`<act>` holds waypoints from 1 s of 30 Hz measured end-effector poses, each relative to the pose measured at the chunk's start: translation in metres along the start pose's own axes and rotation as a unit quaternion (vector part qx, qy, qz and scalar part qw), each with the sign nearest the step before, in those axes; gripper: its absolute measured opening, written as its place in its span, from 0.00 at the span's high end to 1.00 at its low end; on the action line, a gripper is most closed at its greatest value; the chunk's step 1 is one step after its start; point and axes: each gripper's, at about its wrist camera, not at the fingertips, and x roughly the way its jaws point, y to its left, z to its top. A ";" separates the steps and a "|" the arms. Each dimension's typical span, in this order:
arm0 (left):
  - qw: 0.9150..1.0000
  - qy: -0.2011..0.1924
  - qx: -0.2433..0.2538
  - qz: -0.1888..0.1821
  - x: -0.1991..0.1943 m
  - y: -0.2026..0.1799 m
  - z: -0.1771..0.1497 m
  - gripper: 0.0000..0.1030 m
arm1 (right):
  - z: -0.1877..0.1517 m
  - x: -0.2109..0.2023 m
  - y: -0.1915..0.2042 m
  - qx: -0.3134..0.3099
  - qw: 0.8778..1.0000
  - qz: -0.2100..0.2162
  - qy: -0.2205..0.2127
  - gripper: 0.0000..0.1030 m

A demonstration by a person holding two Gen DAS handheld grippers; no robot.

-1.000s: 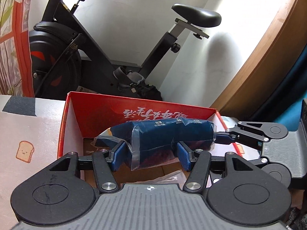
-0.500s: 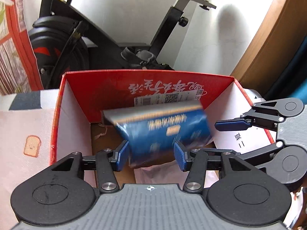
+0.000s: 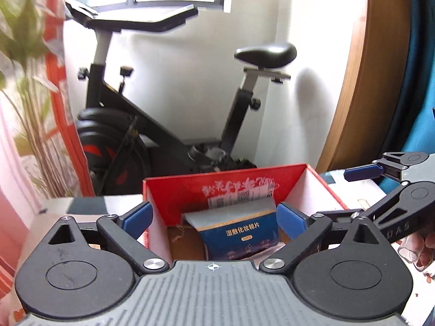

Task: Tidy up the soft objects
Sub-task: 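Open the left tool to drop the blue package into the box, then move the left tool down toward the white face-mask bag beside the box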

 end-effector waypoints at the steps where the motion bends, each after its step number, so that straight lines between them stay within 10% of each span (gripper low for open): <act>1: 1.000 -0.012 0.002 0.006 -0.010 -0.003 0.000 0.00 | -0.001 -0.008 0.000 0.009 1.000 -0.001 -0.012 0.00; 17: 0.992 -0.108 -0.039 0.059 -0.140 -0.018 -0.042 0.00 | -0.062 -0.136 0.043 0.080 0.982 -0.068 -0.157 0.00; 30: 0.989 -0.119 -0.060 0.067 -0.193 -0.018 -0.088 0.00 | -0.114 -0.187 0.091 0.082 0.980 -0.063 -0.170 0.00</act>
